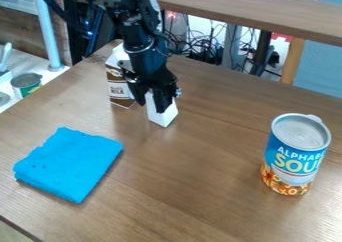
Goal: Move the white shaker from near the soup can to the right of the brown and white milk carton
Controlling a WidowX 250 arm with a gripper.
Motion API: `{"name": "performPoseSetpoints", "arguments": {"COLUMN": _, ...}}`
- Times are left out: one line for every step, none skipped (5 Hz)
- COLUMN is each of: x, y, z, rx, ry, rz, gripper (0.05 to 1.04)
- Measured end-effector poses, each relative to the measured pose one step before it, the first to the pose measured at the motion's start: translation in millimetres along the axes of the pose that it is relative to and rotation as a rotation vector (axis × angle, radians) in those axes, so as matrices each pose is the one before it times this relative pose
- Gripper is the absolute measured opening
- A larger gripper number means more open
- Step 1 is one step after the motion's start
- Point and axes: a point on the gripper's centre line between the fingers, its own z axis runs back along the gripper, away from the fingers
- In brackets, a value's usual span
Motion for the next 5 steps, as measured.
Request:
{"name": "performPoseSetpoints", "arguments": {"x": -10.07, "y": 6.11, "z": -4.95, "rx": -0.028, "ry": 0.0368, "rz": 0.0391, "gripper": 0.874}}
{"name": "performPoseSetpoints", "arguments": {"x": -5.02, "y": -3.61, "z": 1.44, "rx": -0.0407, "ry": 0.0294, "rz": 0.0132, "gripper": 1.014}}
{"name": "performPoseSetpoints", "arguments": {"x": -1.68, "y": -2.11, "z": 27.32, "rx": -0.0169, "ry": -0.0214, "rz": 0.014, "gripper": 1.01}}
{"name": "performPoseSetpoints", "arguments": {"x": 0.06, "y": -3.24, "z": 48.95, "rx": 0.0039, "ry": -0.042, "rz": -0.0119, "gripper": 1.009}}
{"name": "performPoseSetpoints", "arguments": {"x": -5.94, "y": -3.83, "z": 53.85, "rx": 0.0156, "ry": -0.0081, "rz": -0.0202, "gripper": 1.009}}
